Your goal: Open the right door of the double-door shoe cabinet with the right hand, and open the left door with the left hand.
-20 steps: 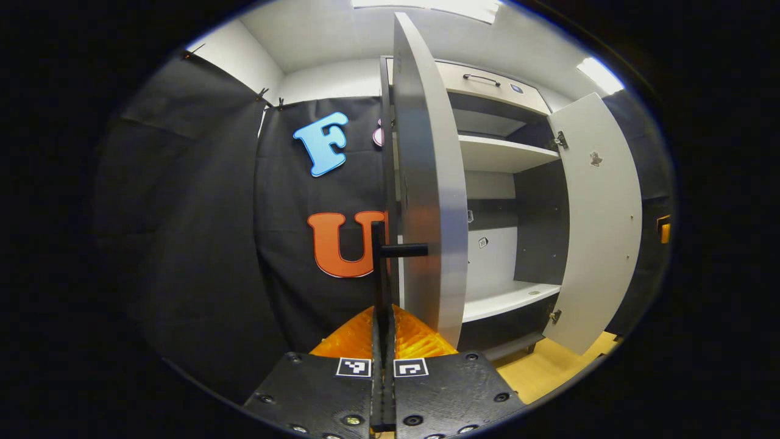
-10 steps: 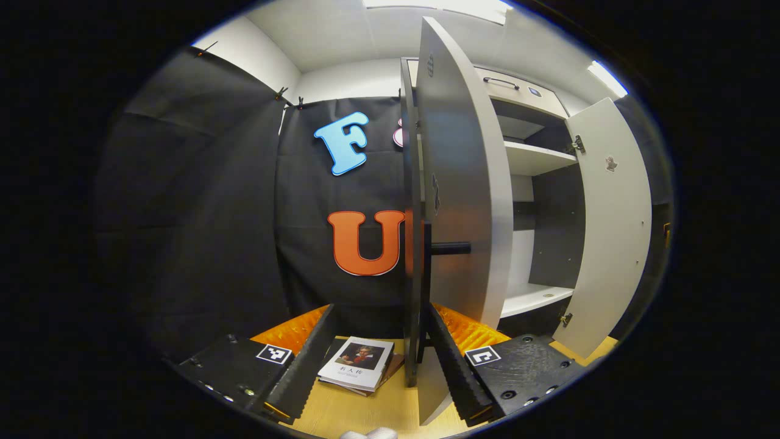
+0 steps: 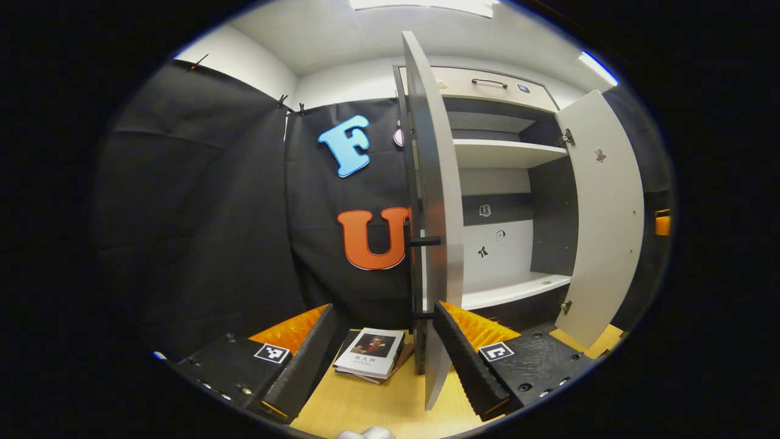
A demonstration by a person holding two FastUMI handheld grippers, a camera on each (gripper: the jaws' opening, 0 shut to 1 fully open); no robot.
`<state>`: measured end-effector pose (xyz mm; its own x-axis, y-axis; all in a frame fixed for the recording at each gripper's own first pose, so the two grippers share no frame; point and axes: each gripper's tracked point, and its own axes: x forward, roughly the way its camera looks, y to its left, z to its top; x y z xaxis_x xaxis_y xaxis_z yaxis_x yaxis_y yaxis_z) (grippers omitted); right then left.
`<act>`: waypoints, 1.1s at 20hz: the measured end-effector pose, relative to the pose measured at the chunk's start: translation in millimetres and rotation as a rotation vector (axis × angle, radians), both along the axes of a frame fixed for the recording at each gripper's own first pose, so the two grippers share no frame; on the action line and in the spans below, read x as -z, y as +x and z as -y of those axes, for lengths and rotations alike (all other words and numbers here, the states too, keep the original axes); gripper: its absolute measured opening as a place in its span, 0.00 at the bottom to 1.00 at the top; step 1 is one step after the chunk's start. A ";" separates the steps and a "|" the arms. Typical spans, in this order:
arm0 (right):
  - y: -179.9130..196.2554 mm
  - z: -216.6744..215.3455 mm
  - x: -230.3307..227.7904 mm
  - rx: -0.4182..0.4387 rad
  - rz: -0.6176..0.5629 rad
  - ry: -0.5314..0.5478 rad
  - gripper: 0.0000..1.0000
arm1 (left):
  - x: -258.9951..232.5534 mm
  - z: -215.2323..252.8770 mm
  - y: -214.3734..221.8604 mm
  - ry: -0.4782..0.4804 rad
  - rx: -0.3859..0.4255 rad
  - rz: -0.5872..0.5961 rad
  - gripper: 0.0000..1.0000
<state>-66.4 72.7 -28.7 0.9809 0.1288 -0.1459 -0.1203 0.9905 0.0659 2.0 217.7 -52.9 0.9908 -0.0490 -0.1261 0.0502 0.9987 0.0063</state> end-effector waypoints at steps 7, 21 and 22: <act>9.2 18.5 -5.5 0.033 0.003 0.000 1.00 | -56.4 26.3 -50.3 0.012 -0.066 0.045 0.96; 5.7 25.4 -9.8 0.018 0.039 -0.009 1.00 | -88.6 151.4 -80.6 0.026 0.025 0.098 0.96; 4.3 25.8 -9.5 0.017 0.037 -0.008 1.00 | -86.8 152.3 -77.2 0.024 0.026 0.097 0.96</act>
<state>-62.2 46.9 -19.2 0.9876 0.1115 -0.1106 -0.1060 0.9929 0.0540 -75.2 65.4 33.9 0.9968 -0.0731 -0.0308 0.0742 0.9966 0.0365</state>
